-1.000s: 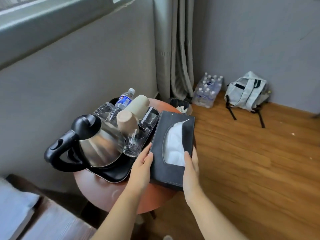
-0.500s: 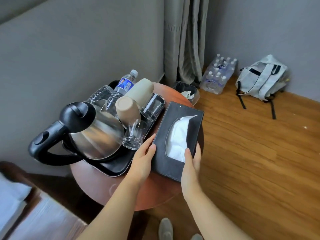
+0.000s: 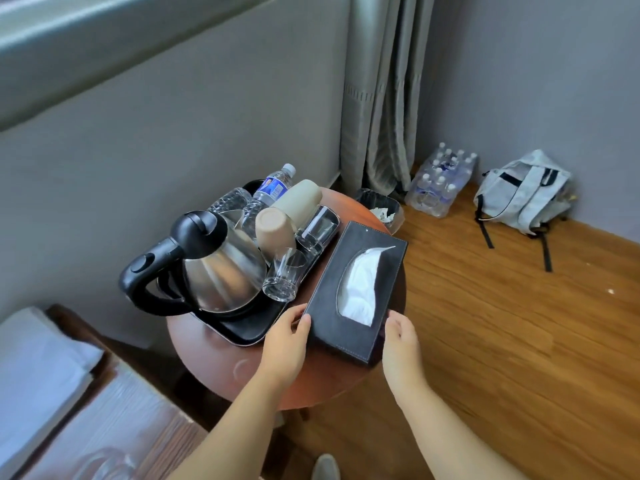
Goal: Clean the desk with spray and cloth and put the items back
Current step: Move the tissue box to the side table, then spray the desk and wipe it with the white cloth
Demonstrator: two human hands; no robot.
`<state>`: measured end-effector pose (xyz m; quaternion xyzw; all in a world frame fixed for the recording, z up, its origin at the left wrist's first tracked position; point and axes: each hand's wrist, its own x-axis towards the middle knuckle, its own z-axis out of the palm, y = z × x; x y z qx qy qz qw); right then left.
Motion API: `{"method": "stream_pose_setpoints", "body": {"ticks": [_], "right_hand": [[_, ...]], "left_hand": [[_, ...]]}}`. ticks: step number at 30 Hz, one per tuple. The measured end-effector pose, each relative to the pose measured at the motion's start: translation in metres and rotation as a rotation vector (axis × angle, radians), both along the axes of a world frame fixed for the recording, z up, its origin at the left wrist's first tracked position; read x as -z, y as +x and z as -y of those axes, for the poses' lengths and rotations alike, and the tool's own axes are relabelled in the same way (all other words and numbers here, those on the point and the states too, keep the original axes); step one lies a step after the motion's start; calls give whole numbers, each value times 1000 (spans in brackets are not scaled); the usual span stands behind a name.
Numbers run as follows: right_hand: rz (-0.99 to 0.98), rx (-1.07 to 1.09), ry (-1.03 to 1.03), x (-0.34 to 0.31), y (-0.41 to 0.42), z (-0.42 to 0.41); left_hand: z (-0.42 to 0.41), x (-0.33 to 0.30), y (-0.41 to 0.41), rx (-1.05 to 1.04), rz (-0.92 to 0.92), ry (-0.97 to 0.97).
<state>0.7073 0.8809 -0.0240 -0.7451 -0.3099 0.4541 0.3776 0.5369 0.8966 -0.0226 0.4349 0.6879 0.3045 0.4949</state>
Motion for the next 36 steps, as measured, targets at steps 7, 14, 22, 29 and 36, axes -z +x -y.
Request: {"method": "stream_pose_setpoints", "body": {"ticks": [7, 14, 22, 29, 36], "right_hand": [[208, -507, -340, 9, 4, 51], [361, -1061, -45, -36, -24, 74], [227, -1312, 278, -76, -132, 72], [140, -1378, 599, -90, -286, 52], [502, -1503, 639, -59, -420, 25]], "left_hand": [[80, -21, -41, -36, -168, -38], [184, -48, -93, -153, -237, -25], [290, -75, -179, -628, -190, 37], [287, -102, -288, -988, -254, 236], [215, -105, -394, -859, -447, 206]]}}
